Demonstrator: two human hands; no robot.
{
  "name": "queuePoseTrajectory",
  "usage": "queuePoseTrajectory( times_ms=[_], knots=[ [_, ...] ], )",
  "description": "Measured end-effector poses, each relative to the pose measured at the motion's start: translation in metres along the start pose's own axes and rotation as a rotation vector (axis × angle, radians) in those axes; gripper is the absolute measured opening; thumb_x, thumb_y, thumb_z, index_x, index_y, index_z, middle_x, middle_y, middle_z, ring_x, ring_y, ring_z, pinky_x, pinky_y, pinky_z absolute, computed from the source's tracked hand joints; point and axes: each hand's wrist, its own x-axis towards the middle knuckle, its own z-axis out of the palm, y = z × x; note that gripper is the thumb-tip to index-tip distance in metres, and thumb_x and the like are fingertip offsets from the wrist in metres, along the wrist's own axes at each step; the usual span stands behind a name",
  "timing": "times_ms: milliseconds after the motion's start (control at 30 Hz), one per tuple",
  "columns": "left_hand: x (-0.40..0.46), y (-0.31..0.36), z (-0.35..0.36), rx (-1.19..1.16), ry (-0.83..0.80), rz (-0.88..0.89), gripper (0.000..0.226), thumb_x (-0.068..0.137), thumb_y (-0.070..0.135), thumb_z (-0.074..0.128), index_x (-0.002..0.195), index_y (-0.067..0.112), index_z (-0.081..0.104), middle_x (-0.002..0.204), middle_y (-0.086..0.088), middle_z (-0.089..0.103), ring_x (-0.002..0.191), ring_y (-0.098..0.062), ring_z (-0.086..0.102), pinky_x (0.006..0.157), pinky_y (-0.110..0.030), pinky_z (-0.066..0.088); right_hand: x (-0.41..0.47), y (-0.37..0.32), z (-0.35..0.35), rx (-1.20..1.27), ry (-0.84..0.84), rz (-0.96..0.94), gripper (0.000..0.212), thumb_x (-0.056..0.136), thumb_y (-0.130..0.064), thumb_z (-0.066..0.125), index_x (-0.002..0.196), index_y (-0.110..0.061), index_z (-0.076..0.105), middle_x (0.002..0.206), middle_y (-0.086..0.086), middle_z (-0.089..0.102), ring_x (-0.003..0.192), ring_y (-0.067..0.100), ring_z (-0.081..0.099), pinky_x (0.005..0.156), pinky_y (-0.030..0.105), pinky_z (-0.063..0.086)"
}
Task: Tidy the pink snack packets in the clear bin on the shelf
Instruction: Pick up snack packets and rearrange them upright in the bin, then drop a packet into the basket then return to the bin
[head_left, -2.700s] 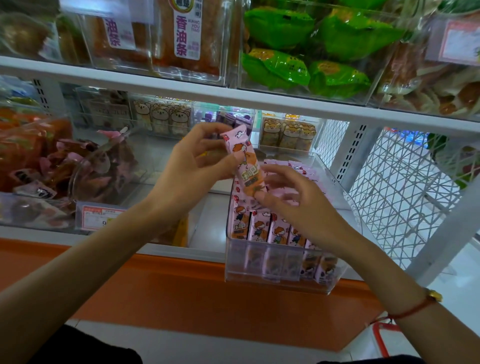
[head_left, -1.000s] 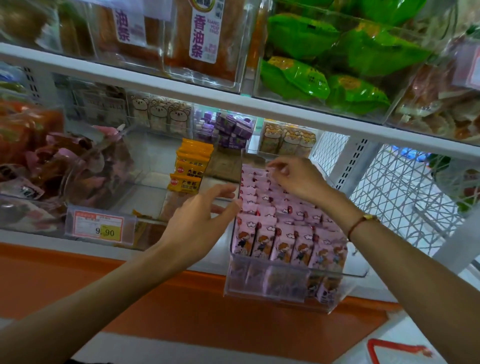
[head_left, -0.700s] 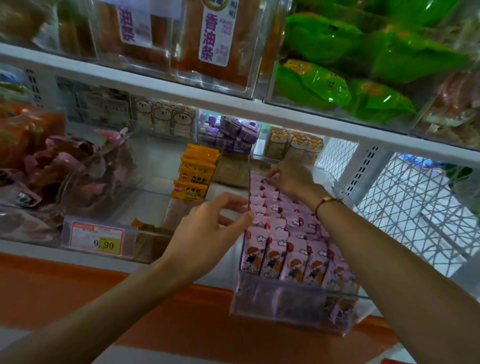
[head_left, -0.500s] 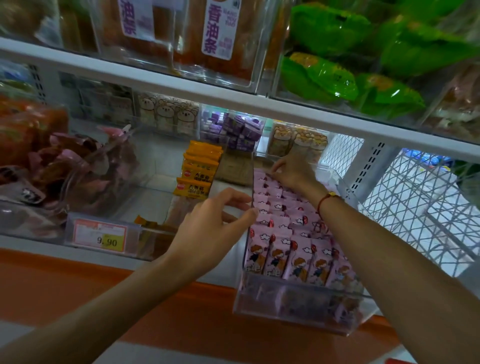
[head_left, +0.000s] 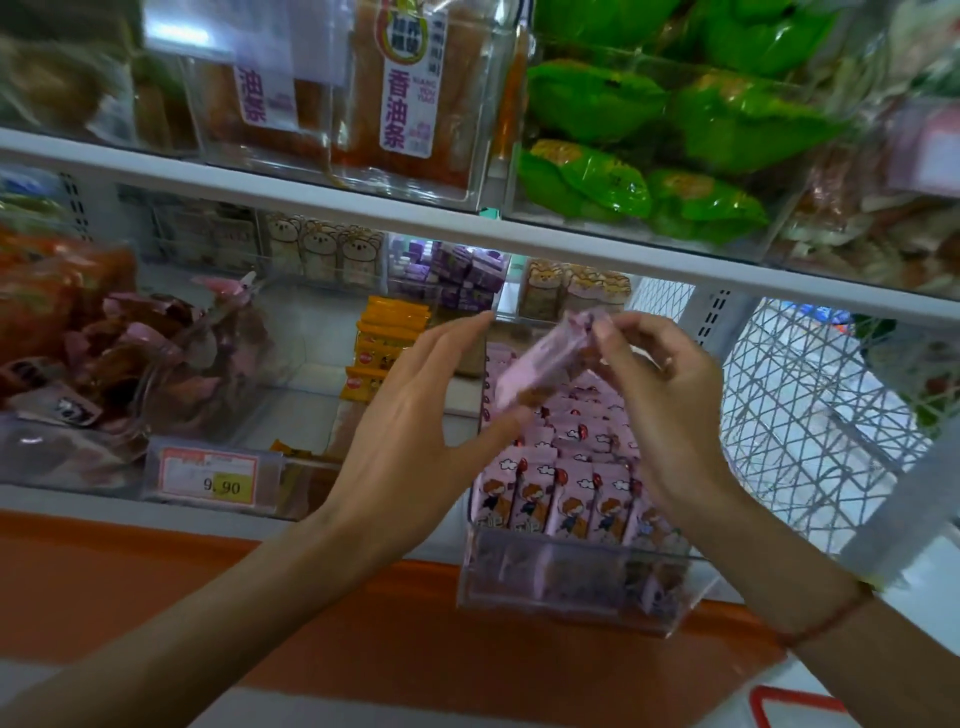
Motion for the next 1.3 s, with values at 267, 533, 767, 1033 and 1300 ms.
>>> queuePoseTrajectory(
  times_ms=[267, 533, 767, 1033, 1300],
  knots=[
    [-0.025, 0.019, -0.001, 0.008, -0.113, 0.117, 0.049, 0.086, 0.033, 0.065, 0.132, 0.034, 0.050, 0.120, 0.023, 0.055, 0.113, 0.003, 0.054, 0.095, -0.027, 0.050, -0.060, -0.042, -0.026, 0.194, -0.275, 0.112, 0.022, 0.057, -0.030, 0.074, 0.078, -0.022, 0.073, 0.088, 0.000, 0.074, 0.091, 0.015, 0.069, 0.084, 0.026, 0.055],
    [-0.044, 0.059, 0.011, -0.084, -0.218, 0.152, 0.043, 0.089, 0.031, 0.057, 0.131, 0.034, 0.046, 0.122, 0.025, 0.055, 0.114, 0.003, 0.054, 0.093, -0.025, 0.052, -0.083, -0.061, -0.069, 0.213, -0.295, 0.108, 0.025, 0.061, -0.029, 0.075, 0.084, -0.019, 0.076, 0.093, 0.004, 0.075, 0.091, 0.014, 0.070, 0.079, 0.022, 0.054],
    [-0.039, 0.126, 0.056, -0.519, -0.290, 0.026, 0.030, 0.091, 0.018, 0.059, 0.119, 0.029, 0.055, 0.114, 0.020, 0.063, 0.105, 0.007, 0.059, 0.077, -0.010, 0.051, -0.098, -0.084, -0.135, -0.173, -0.365, -0.010, 0.064, 0.076, -0.024, 0.076, 0.131, -0.039, 0.045, 0.125, -0.012, 0.055, 0.115, 0.003, 0.055, 0.094, 0.024, 0.049],
    [-0.056, 0.161, 0.175, -0.594, -0.477, -0.137, 0.011, 0.094, 0.030, 0.056, 0.103, 0.033, 0.062, 0.097, 0.021, 0.067, 0.084, 0.002, 0.067, 0.063, -0.008, 0.049, -0.142, -0.042, -0.216, -0.540, 0.053, 0.034, 0.063, 0.078, -0.040, 0.059, 0.136, -0.023, 0.042, 0.123, -0.003, 0.057, 0.103, 0.010, 0.059, 0.080, 0.016, 0.053],
    [-0.179, 0.070, 0.330, 0.023, -0.821, -0.598, 0.053, 0.088, 0.055, 0.056, 0.129, 0.024, 0.045, 0.133, 0.003, 0.055, 0.114, -0.020, 0.058, 0.090, -0.031, 0.048, -0.226, 0.114, -0.331, -0.721, 0.138, 0.594, 0.039, 0.089, -0.035, 0.061, 0.124, -0.024, 0.047, 0.100, -0.002, 0.060, 0.071, 0.001, 0.059, 0.063, 0.019, 0.052]
  ],
)
